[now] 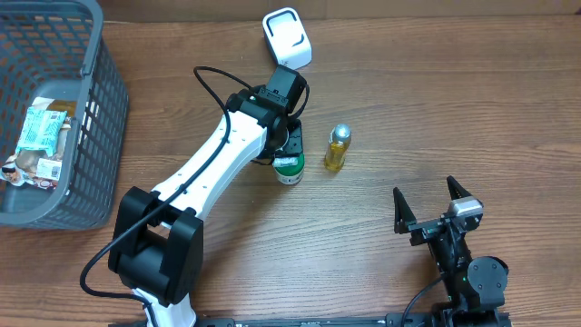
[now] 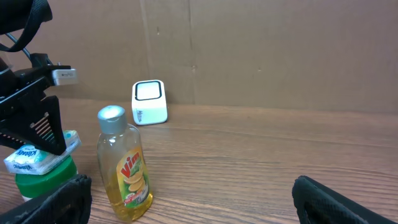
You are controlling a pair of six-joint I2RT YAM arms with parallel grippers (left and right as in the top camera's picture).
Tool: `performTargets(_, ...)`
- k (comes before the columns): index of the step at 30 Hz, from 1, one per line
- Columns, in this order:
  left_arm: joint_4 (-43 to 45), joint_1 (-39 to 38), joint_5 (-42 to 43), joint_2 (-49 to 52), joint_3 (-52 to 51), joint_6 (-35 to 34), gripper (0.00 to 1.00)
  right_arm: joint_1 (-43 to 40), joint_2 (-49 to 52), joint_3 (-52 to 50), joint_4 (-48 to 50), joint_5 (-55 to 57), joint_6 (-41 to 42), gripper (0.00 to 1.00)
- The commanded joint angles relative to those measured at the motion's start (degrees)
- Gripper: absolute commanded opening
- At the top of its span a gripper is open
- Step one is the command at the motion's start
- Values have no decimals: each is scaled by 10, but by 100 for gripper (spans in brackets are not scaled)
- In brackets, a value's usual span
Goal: Scan the item barcode
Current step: 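Lower the tub onto the table beside the yellow bottle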
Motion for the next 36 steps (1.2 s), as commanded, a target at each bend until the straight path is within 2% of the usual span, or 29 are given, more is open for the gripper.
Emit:
performTargets(1,-1,3,3,-10,20,23,37,-3,-5,-6,2,3,-4,100)
performTargets(20,-71,80,-10,-9,23,91,37,-3,-5,-6,2,3,-4,100)
performTargets(29,-33,57,-38,-8,-33,84,37,-3,-5,-6,2,3,-4,100)
performTargets(36,4,43,21,-8,-62,78,37,-3,-5,-6,2,3,-4,100)
